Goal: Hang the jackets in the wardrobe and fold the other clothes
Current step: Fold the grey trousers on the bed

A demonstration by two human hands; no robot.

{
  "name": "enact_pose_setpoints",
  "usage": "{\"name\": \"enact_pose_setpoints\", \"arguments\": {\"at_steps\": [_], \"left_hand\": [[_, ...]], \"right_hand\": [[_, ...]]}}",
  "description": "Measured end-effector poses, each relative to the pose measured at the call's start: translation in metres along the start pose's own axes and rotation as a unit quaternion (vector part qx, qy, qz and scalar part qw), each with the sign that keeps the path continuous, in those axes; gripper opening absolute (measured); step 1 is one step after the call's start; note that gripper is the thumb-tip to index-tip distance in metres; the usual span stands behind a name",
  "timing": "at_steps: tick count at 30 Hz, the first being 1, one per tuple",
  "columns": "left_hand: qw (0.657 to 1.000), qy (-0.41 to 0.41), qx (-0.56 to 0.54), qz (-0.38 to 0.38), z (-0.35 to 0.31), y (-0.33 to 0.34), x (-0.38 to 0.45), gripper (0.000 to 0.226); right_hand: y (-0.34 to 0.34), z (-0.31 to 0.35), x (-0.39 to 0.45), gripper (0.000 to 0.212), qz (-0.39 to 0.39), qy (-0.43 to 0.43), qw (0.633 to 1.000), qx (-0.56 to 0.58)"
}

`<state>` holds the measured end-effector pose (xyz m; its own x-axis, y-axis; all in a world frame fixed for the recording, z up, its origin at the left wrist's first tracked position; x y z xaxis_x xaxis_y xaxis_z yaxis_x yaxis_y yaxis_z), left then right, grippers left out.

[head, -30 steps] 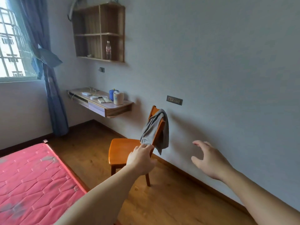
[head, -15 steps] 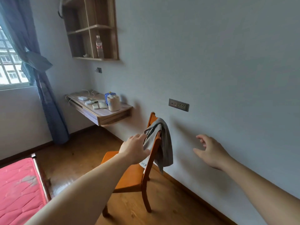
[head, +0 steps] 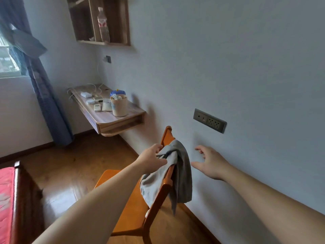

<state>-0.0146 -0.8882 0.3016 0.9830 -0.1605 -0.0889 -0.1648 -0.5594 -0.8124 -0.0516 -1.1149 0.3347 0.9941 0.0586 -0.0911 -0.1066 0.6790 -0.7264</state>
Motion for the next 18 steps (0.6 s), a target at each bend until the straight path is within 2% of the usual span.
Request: {"name": "enact_pose_setpoints", "arguments": {"at_steps": [5, 9, 11, 13, 15, 18], "left_hand": [[0.997, 0.0, 0.053, 0.057, 0.036, 0.028, 0.116, 0.077], [0.989, 0.004, 0.056, 0.139, 0.06, 0.06, 0.177, 0.095], [0.982, 0.001, 0.048, 0.184, 0.07, 0.072, 0.196, 0.1], [0.971, -0.01, 0.018, 0.238, 0.079, 0.077, 0.208, 0.099], [0.967, -0.014, 0.018, 0.255, 0.087, 0.079, 0.216, 0.088], [0.977, -0.004, 0.108, 0.185, 0.088, 0.082, 0.215, 0.058]], "right_hand": [[0.014, -0.032, 0.133, 0.069, 0.045, 0.068, 0.997, -0.014], [0.041, -0.043, 0.199, 0.093, 0.117, 0.157, 0.98, 0.042], [0.057, -0.045, 0.218, 0.097, 0.16, 0.17, 0.972, 0.032], [0.071, -0.047, 0.231, 0.091, 0.187, 0.154, 0.97, 0.022], [0.078, -0.05, 0.241, 0.071, 0.203, 0.132, 0.97, 0.03], [0.081, -0.049, 0.243, 0.041, 0.199, 0.094, 0.976, 0.004]]}}
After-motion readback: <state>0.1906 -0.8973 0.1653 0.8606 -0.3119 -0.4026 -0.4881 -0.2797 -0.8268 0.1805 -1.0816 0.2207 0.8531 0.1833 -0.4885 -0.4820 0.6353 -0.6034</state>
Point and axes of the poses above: each hand's wrist, its own x-axis towards the middle knuckle, its own y-axis out of the palm, z = x × y, the point moved 1 cm from there along x, towards the middle knuckle, and after that the axes turned 11 degrees about x, right-handed, at the moved point
